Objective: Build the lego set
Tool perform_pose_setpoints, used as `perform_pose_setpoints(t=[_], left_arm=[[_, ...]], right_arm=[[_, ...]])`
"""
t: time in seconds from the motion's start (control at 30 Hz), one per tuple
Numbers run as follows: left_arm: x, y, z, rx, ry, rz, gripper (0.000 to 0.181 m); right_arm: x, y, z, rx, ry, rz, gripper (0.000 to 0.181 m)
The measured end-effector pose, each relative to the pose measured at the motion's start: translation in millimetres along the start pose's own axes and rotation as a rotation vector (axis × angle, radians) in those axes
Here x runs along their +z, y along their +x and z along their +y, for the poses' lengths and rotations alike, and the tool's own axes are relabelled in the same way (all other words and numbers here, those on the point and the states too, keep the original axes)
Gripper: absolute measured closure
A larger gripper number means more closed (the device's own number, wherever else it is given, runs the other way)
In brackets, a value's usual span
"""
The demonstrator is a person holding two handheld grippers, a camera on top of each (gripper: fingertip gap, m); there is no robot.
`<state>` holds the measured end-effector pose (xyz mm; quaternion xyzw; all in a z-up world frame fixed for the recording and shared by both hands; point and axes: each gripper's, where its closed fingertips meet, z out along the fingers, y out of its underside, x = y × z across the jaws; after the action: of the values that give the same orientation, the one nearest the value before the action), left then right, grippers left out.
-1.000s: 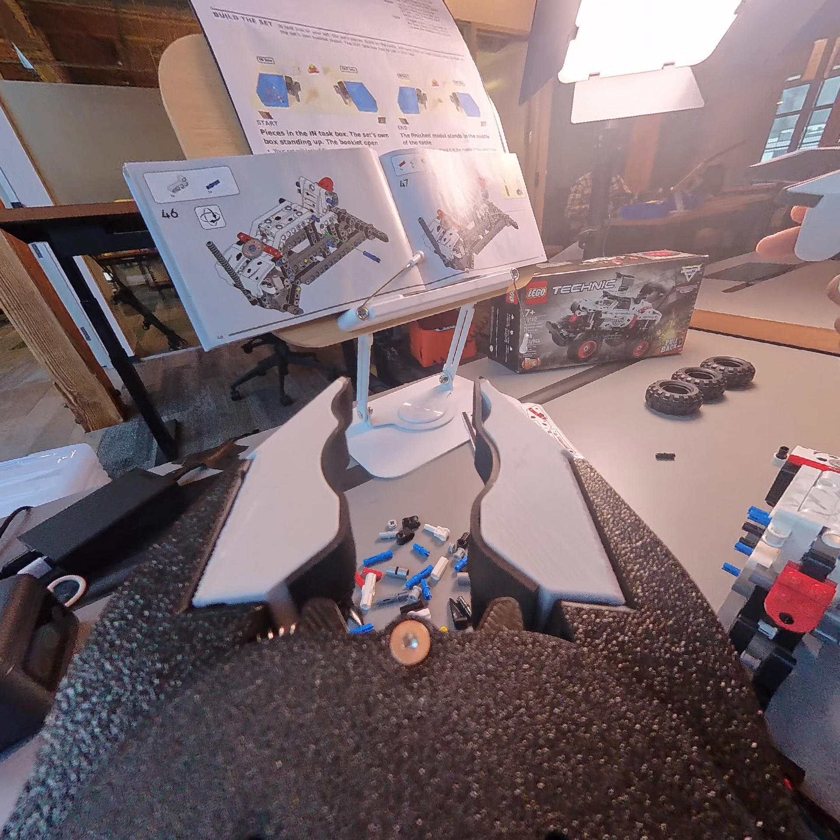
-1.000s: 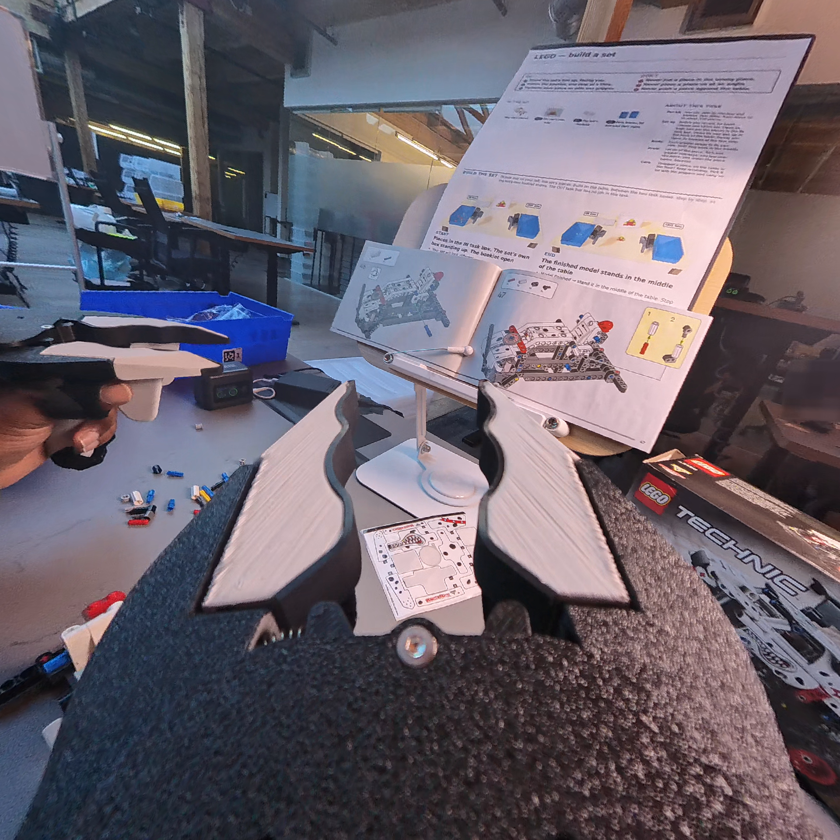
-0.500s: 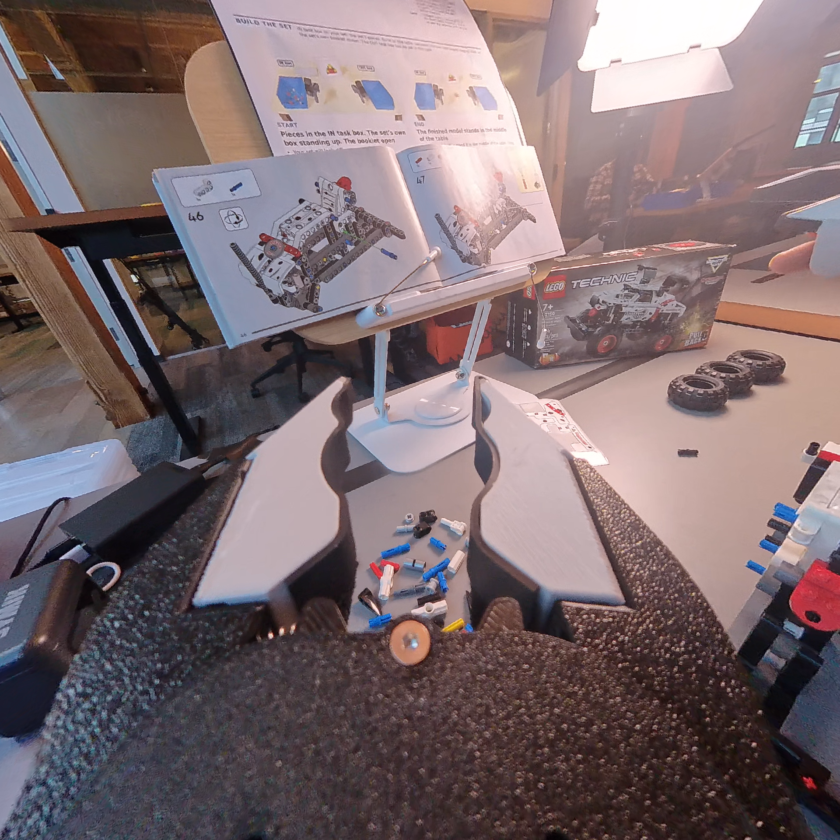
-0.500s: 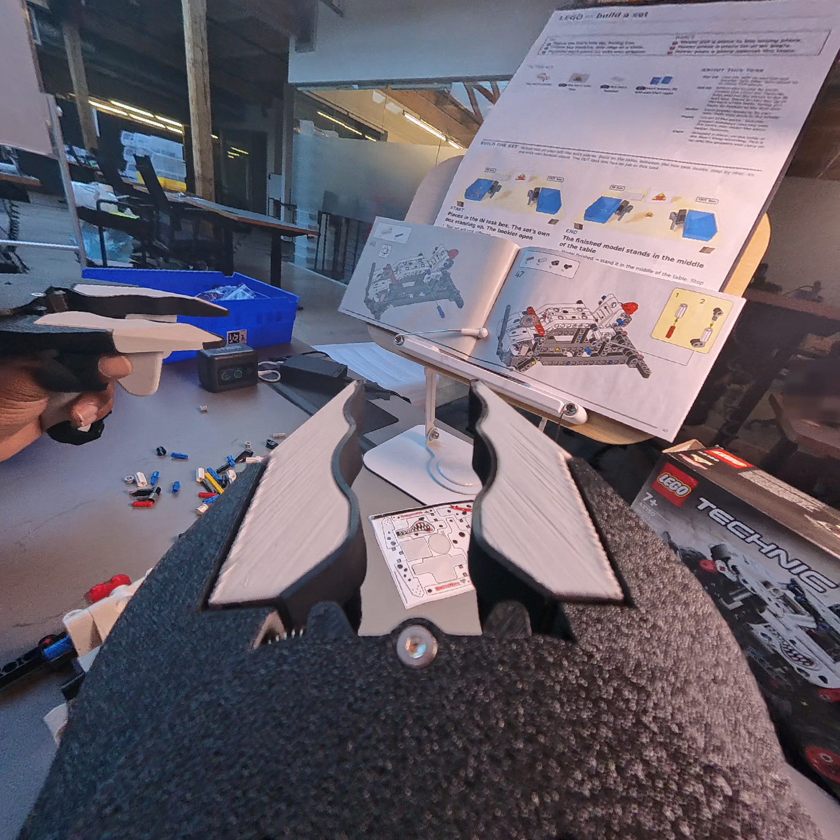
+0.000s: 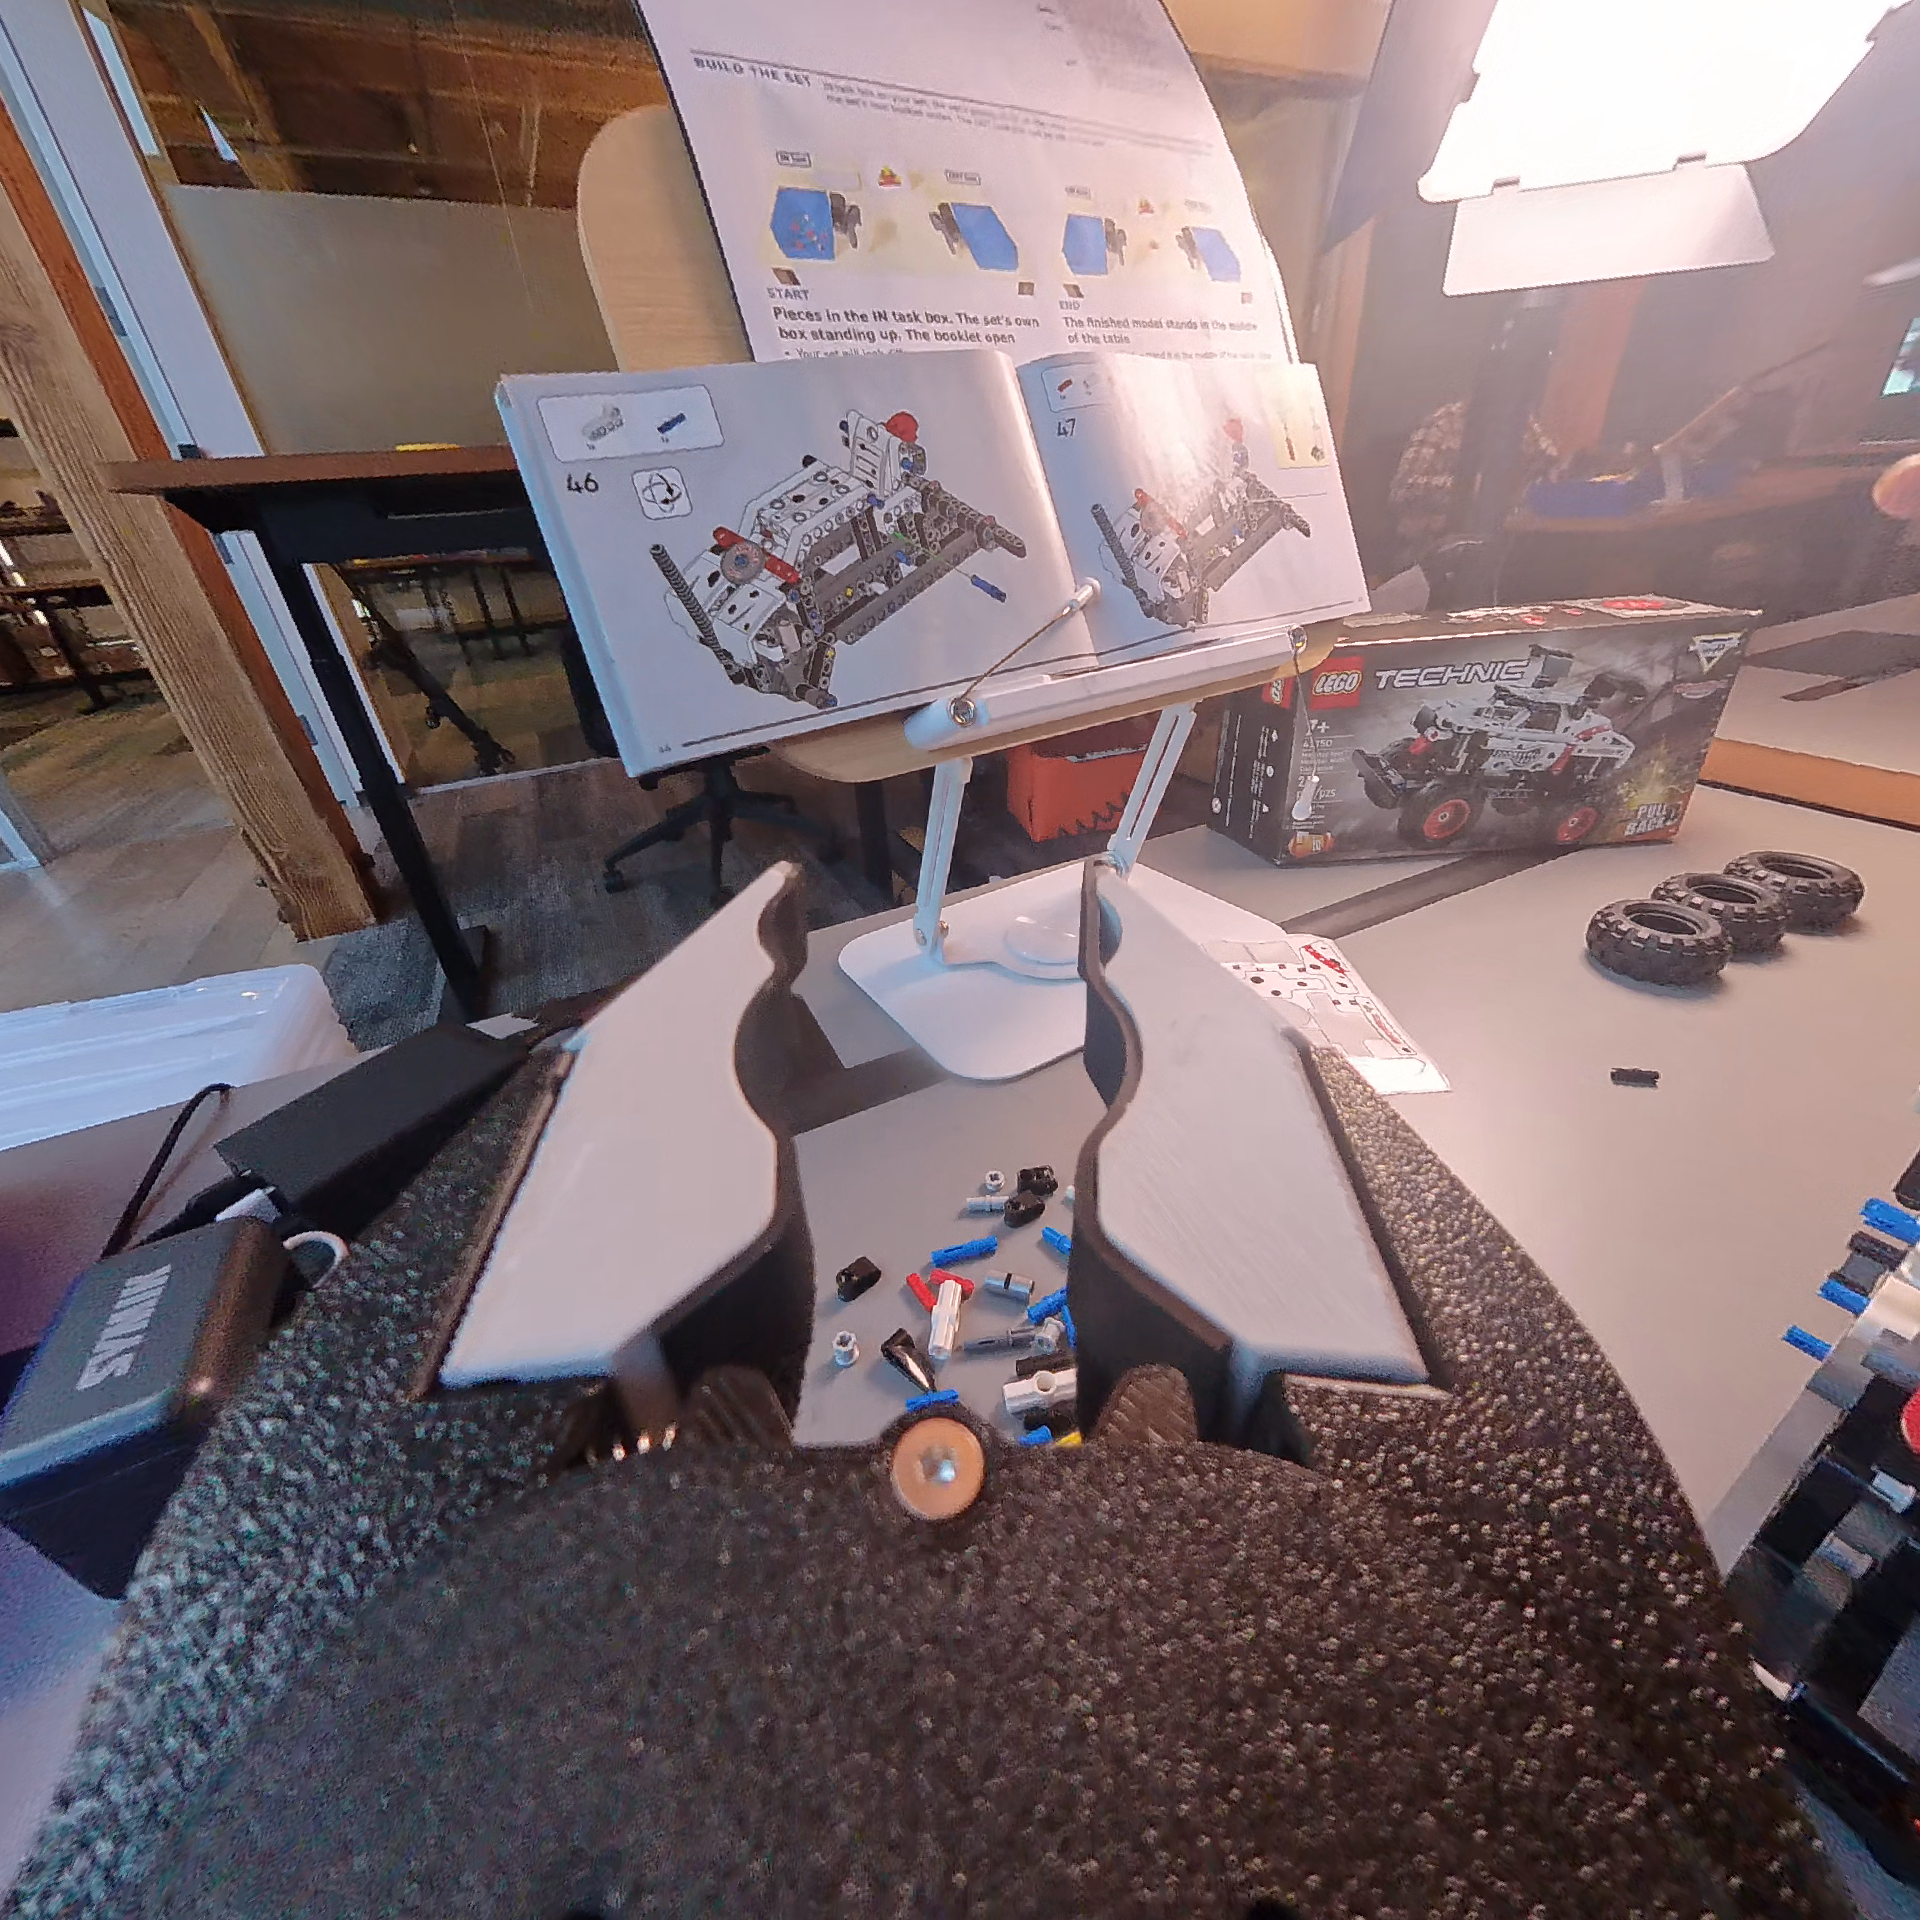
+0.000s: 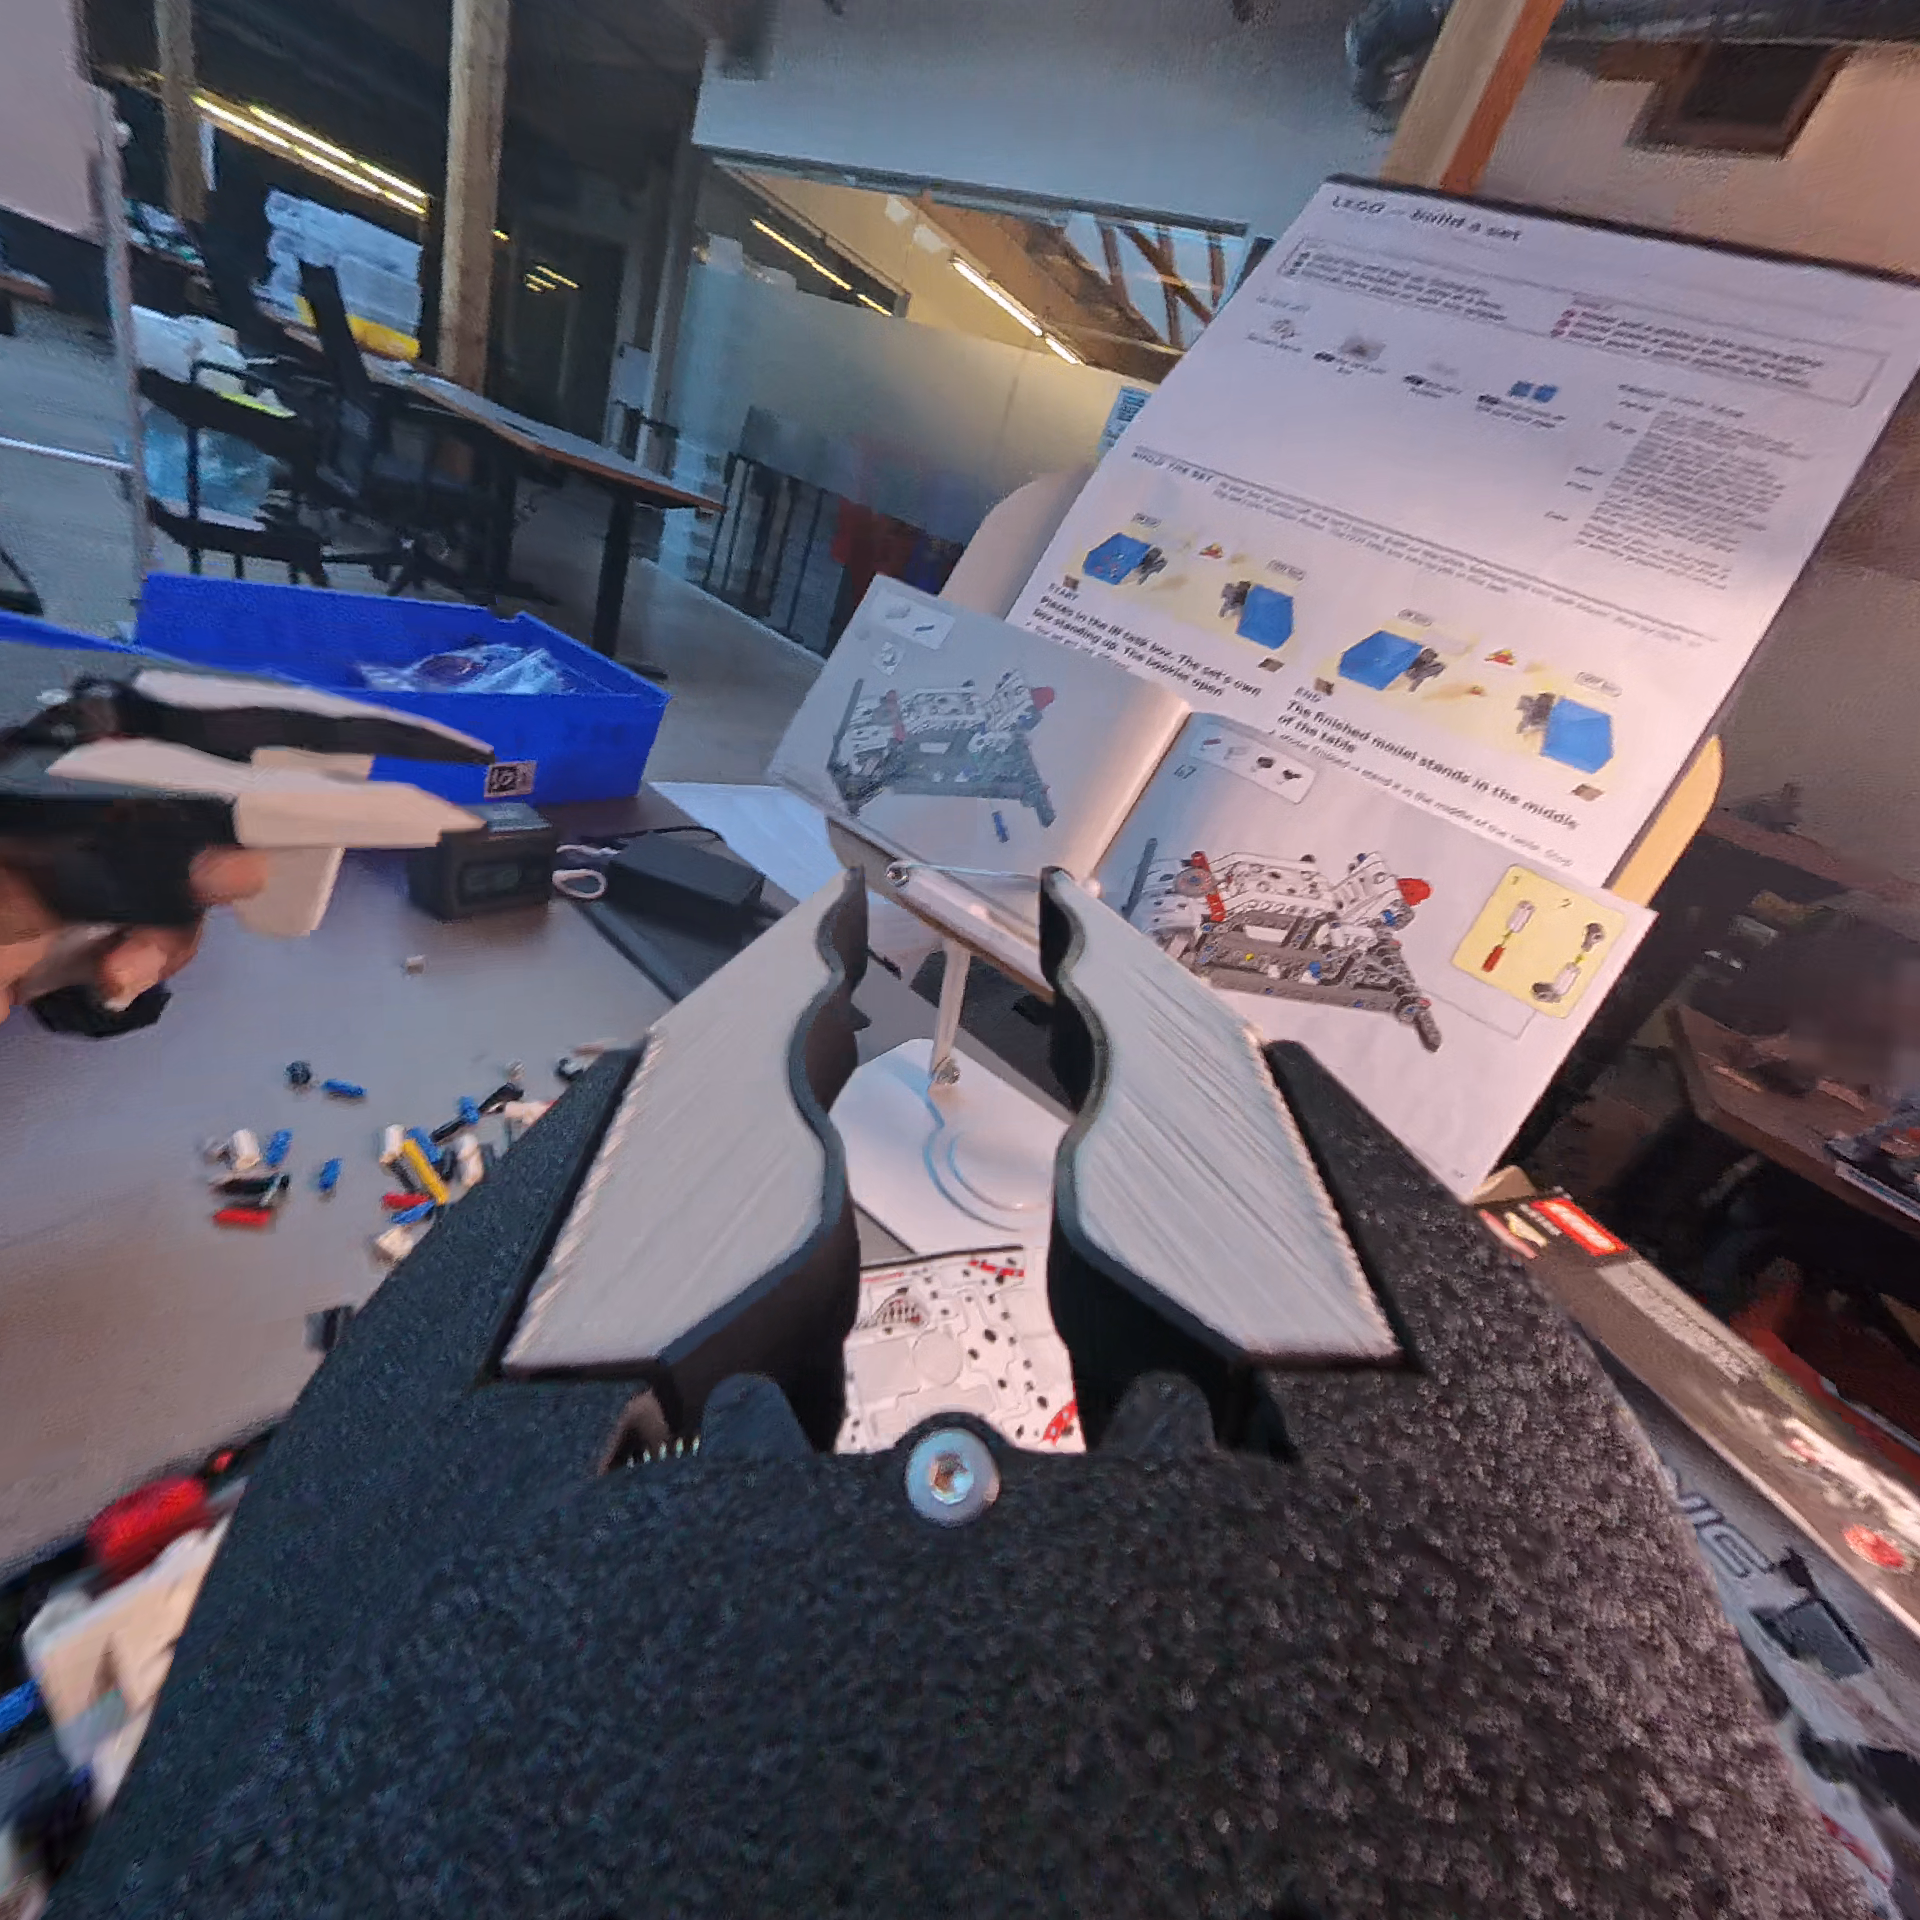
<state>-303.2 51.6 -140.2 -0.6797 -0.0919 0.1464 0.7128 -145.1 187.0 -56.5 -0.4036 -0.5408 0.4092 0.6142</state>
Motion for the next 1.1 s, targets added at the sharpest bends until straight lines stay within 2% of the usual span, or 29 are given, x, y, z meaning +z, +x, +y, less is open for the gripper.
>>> perform_pose_setpoints(t=[0.1, 0.17, 0.3, 0.4, 0.7, 1.1], left_arm=[[3, 5, 8, -0.007, -0.022, 0.018, 0.129], [3, 6, 8, 0.016, -0.026, 0.017, 0.129], [0, 3, 3, 0.011, -0.011, 0.014, 0.129], [-1, 1, 3, 0.016, -0.013, 0.013, 0.129], [3, -4, 15, 0.004, -0.037, 0.02, 0.129], [8, 3, 25, 0.018, -0.066, 0.036, 0.129]], right_arm=[[50, 23, -20, -0.025, -0.019, 0.014, 0.162], [92, 43, -17, -0.065, -0.069, 0.041, 0.167], [163, 75, 14, -0.091, -0.194, 0.093, 0.177], [190, 89, 38, -0.083, -0.25, 0.13, 0.178], [209, 105, 53, -0.044, -0.229, 0.135, 0.18], [192, 122, 50, -0.045, -0.198, 0.133, 0.176]])
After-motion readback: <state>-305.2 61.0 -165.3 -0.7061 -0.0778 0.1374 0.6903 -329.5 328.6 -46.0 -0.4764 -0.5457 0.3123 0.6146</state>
